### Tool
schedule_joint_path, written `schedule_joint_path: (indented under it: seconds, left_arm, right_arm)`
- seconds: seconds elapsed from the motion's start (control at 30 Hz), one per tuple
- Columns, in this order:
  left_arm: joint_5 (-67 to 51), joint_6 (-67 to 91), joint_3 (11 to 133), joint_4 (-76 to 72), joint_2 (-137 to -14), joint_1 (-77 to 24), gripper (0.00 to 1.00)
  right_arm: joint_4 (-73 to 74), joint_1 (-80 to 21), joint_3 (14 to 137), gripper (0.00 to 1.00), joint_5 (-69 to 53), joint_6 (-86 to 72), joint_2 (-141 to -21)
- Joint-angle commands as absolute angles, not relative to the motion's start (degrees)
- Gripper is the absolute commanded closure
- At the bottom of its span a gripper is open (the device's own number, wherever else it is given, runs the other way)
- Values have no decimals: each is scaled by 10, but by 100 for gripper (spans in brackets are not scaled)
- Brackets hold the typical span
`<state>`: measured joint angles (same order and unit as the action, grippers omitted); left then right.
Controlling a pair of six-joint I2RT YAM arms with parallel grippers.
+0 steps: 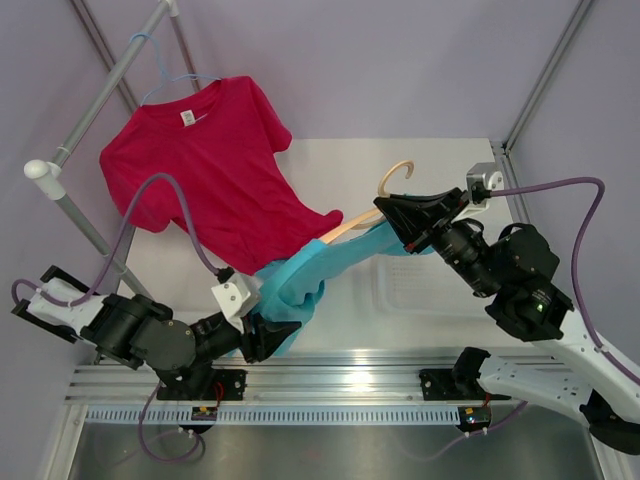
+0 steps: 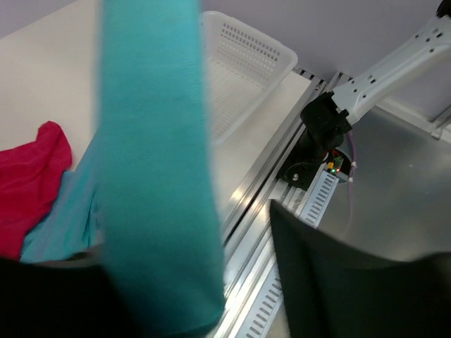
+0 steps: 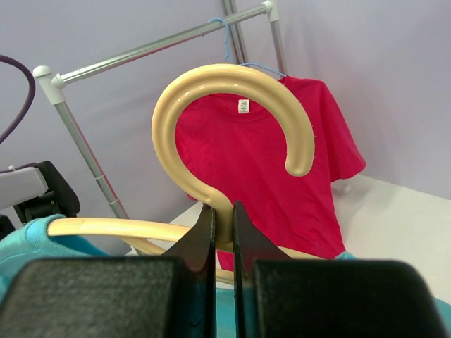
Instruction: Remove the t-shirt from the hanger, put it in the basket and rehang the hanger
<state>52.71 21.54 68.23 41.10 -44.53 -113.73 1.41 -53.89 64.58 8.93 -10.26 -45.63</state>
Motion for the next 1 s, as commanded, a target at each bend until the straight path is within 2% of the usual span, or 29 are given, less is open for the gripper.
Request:
schedule_joint_path:
  seconds: [0.0,0.07,0.1,0.13,0.27,0.5,0.7,0.97]
  left_arm:
    - [530,232,705,405,-439,-1142,57]
    - [533,232,706,406,-440,-1142,76]
    - [536,234,706,407,-439,-1142,94]
    - [538,236,706,410,-438,-1142,100]
    - [568,272,699,422,-426,-1142,100]
    - [697,382,685,489,-361,-1141,100]
    - [702,387,680,489,-337,-1142,100]
    - [685,384,685,516,-391,-1142,100]
  right_arm:
    - [-5,-536,686,100,136,-91,-442]
    - [-4,-536,687,100,151,-86,-438]
    - [-4,-536,693,100,159,-80,-436]
    - [-4,-536,695,100,168,-74,-436]
    - [-4,-535,721,100,250,-39,-455]
    - [-12,-535,777,100,341,-20,-482]
    - [-32,-536,773,100,377,-35,-473]
    - [-35,-535,789,100,417,-78,-484]
